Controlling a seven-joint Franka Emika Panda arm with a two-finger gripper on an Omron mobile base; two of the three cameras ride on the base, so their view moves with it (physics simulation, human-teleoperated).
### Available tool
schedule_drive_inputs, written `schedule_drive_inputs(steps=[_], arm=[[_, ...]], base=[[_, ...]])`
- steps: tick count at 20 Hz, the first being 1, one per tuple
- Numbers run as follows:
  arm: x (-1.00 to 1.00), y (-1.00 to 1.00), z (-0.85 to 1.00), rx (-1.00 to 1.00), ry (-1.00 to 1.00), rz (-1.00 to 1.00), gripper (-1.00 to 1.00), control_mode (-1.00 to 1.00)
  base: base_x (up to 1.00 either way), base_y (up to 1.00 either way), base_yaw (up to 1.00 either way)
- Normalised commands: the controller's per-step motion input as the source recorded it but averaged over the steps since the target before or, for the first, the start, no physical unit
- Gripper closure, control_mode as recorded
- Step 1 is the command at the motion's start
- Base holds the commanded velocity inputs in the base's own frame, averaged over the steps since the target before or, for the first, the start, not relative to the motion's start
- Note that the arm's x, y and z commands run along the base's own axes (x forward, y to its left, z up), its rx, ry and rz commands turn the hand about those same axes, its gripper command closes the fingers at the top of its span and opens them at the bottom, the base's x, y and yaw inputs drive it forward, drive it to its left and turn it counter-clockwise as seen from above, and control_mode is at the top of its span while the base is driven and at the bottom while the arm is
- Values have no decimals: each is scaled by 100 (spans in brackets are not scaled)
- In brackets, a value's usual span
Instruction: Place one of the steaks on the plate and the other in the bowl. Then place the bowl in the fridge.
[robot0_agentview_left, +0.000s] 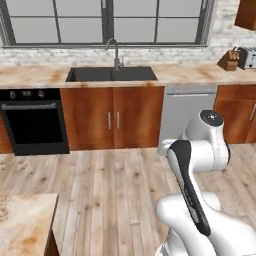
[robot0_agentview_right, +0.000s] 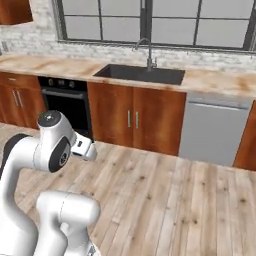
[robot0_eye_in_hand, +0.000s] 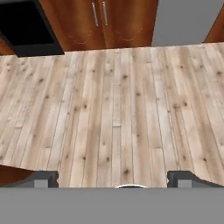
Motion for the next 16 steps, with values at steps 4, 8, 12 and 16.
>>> schedule_drive_inputs(steps=[4, 8, 12, 16], arm=[[0, 0, 0, 0, 0, 0, -100, 100], [0, 0, 0, 0, 0, 0, -100, 100], [0, 0, 0, 0, 0, 0, -100, 100], [0, 0, 0, 0, 0, 0, -100, 100]], base=[[79, 0, 92], [66, -2, 96], [76, -23, 91], [-51, 19, 50]])
